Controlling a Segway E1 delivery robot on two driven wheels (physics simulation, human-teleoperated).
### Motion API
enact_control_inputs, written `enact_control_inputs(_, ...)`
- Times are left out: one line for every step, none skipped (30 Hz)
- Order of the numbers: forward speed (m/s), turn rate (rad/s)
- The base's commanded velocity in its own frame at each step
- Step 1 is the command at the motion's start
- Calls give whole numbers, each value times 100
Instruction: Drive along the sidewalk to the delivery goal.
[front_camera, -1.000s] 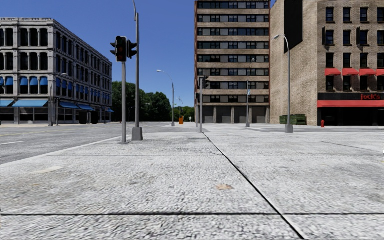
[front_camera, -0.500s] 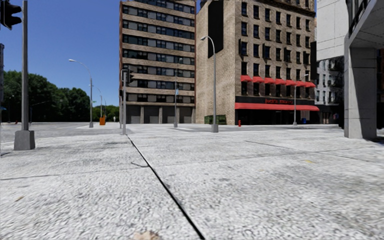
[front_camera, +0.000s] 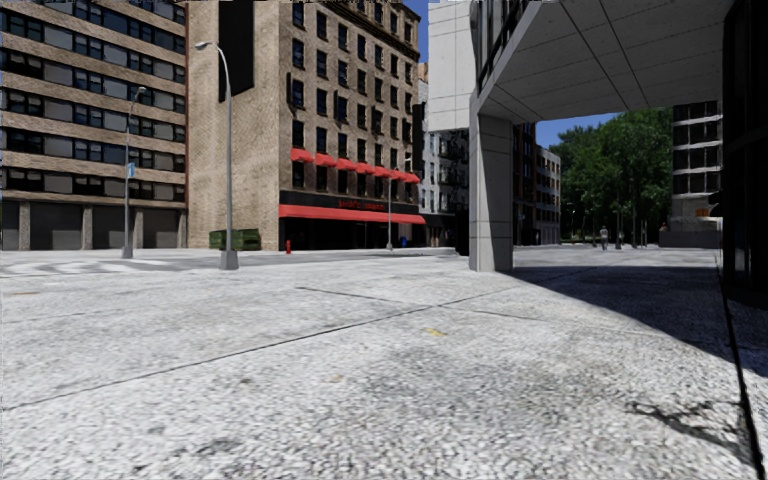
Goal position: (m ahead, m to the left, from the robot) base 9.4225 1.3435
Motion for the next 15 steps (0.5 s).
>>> enact_control_inputs(200, -102)
enact_control_inputs(200, -102)
enact_control_inputs(200, -91)
enact_control_inputs(200, -65)
enact_control_inputs(200, -13)
enact_control_inputs(200, -3)
enact_control_inputs(200, 0)
enact_control_inputs(200, 0)
enact_control_inputs(200, 0)
enact_control_inputs(200, 0)
enact_control_inputs(200, 0)
enact_control_inputs(200, 0)
enact_control_inputs(200, 0)
enact_control_inputs(200, 0)
enact_control_inputs(200, 0)
